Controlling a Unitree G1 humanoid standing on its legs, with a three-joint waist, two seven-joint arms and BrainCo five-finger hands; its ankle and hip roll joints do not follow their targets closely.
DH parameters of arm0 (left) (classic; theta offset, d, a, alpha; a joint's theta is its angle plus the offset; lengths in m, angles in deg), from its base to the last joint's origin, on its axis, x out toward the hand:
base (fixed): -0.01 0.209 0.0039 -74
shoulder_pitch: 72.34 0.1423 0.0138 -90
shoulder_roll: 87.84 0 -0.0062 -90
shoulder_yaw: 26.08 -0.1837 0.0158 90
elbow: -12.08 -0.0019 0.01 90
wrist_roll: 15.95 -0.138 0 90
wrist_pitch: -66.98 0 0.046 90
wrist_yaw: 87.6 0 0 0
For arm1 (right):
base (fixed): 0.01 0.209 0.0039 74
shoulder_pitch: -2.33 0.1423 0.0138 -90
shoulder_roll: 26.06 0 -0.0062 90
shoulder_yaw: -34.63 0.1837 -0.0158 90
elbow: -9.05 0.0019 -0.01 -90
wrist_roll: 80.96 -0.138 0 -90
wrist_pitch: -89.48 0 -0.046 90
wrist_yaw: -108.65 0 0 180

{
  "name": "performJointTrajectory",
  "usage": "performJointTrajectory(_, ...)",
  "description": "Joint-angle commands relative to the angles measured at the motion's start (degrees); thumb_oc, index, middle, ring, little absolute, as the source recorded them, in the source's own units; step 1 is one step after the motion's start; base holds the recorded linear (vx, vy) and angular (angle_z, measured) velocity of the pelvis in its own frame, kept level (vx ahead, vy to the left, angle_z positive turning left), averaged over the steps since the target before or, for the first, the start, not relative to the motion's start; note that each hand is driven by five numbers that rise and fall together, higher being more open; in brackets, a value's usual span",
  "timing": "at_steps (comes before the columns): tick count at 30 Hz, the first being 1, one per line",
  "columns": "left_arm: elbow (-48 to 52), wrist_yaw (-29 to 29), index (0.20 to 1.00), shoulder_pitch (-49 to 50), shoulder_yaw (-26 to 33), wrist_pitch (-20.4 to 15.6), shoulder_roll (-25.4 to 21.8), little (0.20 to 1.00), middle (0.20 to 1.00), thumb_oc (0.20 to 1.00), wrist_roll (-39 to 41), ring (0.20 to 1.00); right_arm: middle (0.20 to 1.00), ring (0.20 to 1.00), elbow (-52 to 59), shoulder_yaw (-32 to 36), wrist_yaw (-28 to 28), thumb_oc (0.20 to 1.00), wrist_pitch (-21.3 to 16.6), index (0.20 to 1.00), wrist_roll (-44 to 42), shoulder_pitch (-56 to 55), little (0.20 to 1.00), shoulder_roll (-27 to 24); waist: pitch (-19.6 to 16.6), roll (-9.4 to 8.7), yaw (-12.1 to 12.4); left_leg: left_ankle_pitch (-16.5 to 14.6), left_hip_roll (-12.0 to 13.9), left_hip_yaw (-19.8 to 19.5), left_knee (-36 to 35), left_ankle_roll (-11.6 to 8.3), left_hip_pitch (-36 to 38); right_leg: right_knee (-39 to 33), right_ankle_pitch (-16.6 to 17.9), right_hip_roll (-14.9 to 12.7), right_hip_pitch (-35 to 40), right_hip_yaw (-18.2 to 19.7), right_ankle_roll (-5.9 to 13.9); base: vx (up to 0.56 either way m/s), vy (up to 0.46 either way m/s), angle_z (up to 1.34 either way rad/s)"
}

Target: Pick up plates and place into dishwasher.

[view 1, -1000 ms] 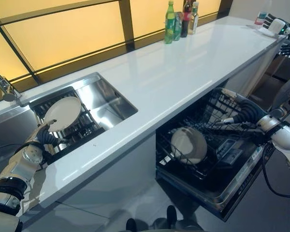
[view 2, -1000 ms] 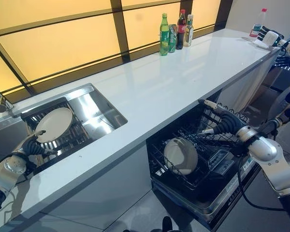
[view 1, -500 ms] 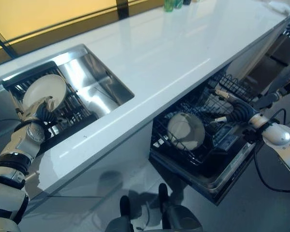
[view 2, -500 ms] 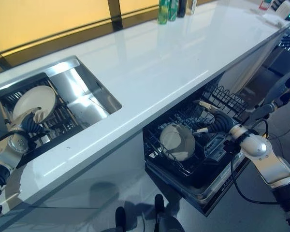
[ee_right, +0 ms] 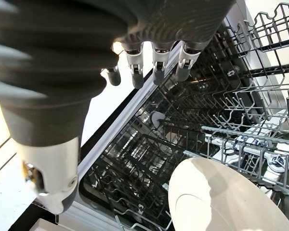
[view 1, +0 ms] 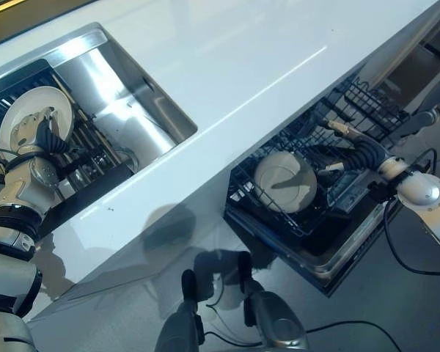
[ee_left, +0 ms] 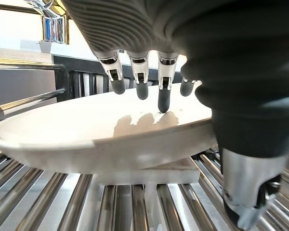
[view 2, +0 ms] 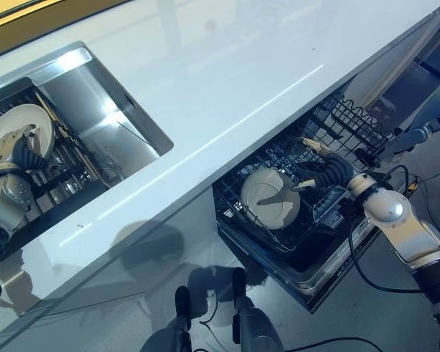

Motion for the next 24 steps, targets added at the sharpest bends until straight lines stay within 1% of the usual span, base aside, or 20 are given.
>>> performJointTrajectory(1, -1.95, 2.51, 1.0, -3.75, 0.26, 3.39, -4.6, 1.0, 1.0, 1.0, -0.22, 1.0, 1.0, 1.0, 0.96, 2.06, 0.89, 1.0, -2.47, 1.0, -0.78, 3.56, 1.0, -1.67, -0.28, -1.1, 0.18, -2.56, -2.93, 0.51, 0.37, 2.64, -0.88, 1.6, -2.98, -1.53, 1.12, 0.01, 5.52, 0.0, 0.0, 0.0)
performJointTrajectory(3, -1.78, 1.31, 1.0, -3.18, 0.94, 4.16, -4.87, 1.0, 1.0, 1.0, 0.09, 1.0, 1.0, 1.0, 1.15, 2.69, 0.49, 1.0, -2.61, 1.0, -0.36, 3.21, 1.0, -1.48, -0.5, -0.79, 0.21, -2.64, -3.04, 0.27, 0.37, 2.61, -0.7, 1.64, -3.16, -1.64, 1.33, -0.2, 5.48, 0.0, 0.0, 0.0)
performJointTrajectory(5, -1.19, 0.82, 0.818, -2.13, 1.9, 4.53, -5.14, 0.818, 0.818, 0.818, 0.58, 0.818, 1.0, 1.0, 1.57, 3.47, -0.21, 1.0, -2.46, 1.0, -0.19, 2.76, 1.0, -1.48, -0.76, -0.47, 0.27, -2.64, -3.13, 0.09, 0.37, 2.57, -0.55, 1.79, -3.35, -1.73, 1.48, -0.44, 5.44, 0.0, 0.0, 0.0)
performJointTrajectory(6, -1.0, 0.27, 0.765, -1.51, 2.33, 4.62, -5.11, 0.765, 0.765, 0.765, 1.25, 0.765, 1.0, 1.0, 1.67, 3.73, -0.37, 1.0, -2.38, 1.0, -0.08, 2.58, 1.0, -1.5, -0.9, -0.29, 0.29, -2.67, -3.16, -0.02, 0.37, 2.58, -0.44, 1.88, -3.49, -1.74, 1.57, -0.52, 5.38, 0.01, 0.02, 0.05)
performJointTrajectory(7, -0.82, -0.16, 0.614, -1.1, 2.59, 4.72, -5.08, 0.614, 0.614, 0.614, 1.47, 0.614, 1.0, 1.0, 1.74, 3.9, -0.56, 1.0, -2.2, 1.0, 0.04, 2.59, 1.0, -1.54, -0.98, -0.13, 0.3, -2.69, -3.18, -0.08, 0.37, 2.55, -0.38, 1.95, -3.59, -1.74, 1.63, -0.61, 5.3, 0.0, 0.025, 0.06)
performJointTrajectory(8, -0.76, -0.62, 0.57, -0.81, 2.82, 4.9, -4.98, 0.57, 0.57, 0.57, 1.74, 0.57, 1.0, 1.0, 1.81, 4.0, -0.75, 1.0, -2.04, 1.0, 0.07, 2.72, 1.0, -1.65, -1.06, 0.0, 0.28, -2.68, -3.18, -0.14, 0.37, 2.53, -0.33, 2.02, -3.67, -1.75, 1.66, -0.66, 5.24, 0.0, 0.031, 0.08)
performJointTrajectory(9, -0.79, -1.4, 0.438, -0.51, 3.1, 5.1, -4.83, 0.438, 0.438, 0.438, 1.75, 0.438, 1.0, 1.0, 1.92, 4.05, -0.94, 1.0, -1.88, 1.0, 0.13, 2.86, 1.0, -1.75, -1.18, 0.14, 0.21, -2.7, -3.2, -0.21, 0.37, 2.52, -0.26, 2.03, -3.74, -1.72, 1.73, -0.66, 5.19, 0.0, 0.04, 0.09)
performJointTrajectory(10, -0.87, -1.89, 0.2, -0.06, 3.42, 5.18, -4.81, 0.2, 0.2, 0.2, 1.98, 0.2, 1.0, 1.0, 1.93, 4.26, -1.3, 1.0, -1.82, 1.0, 0.33, 2.88, 1.0, -1.85, -1.27, 0.23, 0.15, -2.75, -3.25, -0.23, 0.37, 2.53, -0.2, 1.98, -3.78, -1.69, 1.82, -0.61, 5.14, 0.0, 0.036, 0.09)
performJointTrajectory(13, -0.72, -2.37, 0.2, 0.82, 4.14, 5.3, -4.67, 0.2, 0.2, 0.2, 3.01, 0.2, 1.0, 1.0, 2.38, 4.42, -1.5, 1.0, -1.46, 1.0, 0.73, 3.08, 1.0, -2.25, -1.27, 0.35, 0.06, -2.77, -3.25, -0.17, 0.37, 2.54, -0.26, 1.92, -3.8, -1.61, 1.72, -0.44, 5.09, 0.0, 0.011, 0.02)
performJointTrajectory(16, -1.24, -2.27, 0.2, 0.62, 4.48, 4.14, -4.83, 0.2, 0.2, 0.2, 3.53, 0.2, 1.0, 1.0, 2.86, 4.01, -1.05, 1.0, -1.54, 1.0, 0.64, 3.94, 1.0, -2.77, -1.06, 0.25, -0.04, -2.87, -3.19, 0.0, 0.37, 2.53, -0.36, 1.88, -3.83, -1.49, 1.5, -0.33, 5.04, -0.04, 0.004, -0.01)
performJointTrajectory(19, -1.41, -1.83, 0.2, 0.44, 4.44, 2.94, -5.38, 0.2, 0.2, 0.2, 2.84, 0.2, 1.0, 1.0, 3.69, 4.49, -1.51, 1.0, -1.36, 1.0, 0.46, 3.55, 1.0, -3.0, -1.21, 0.21, -0.24, -2.89, -3.21, -0.03, 0.37, 2.48, -0.13, 1.87, -3.75, -1.47, 1.66, -0.24, 5.16, 0.0, 0.0, 0.0)
performJointTrajectory(24, -1.08, -1.34, 0.2, 1.18, 4.63, 2.27, -6.21, 0.2, 0.2, 0.2, 1.47, 0.2, 1.0, 1.0, 4.72, 5.65, -2.16, 1.0, -1.96, 1.0, 0.84, 1.67, 1.0, -3.2, -1.74, 0.43, -0.32, -3.11, -3.28, 0.05, 0.37, 2.57, 0.46, 1.88, -3.84, -1.5, 2.08, -0.4, 5.16, 0.0, 0.0, 0.0)
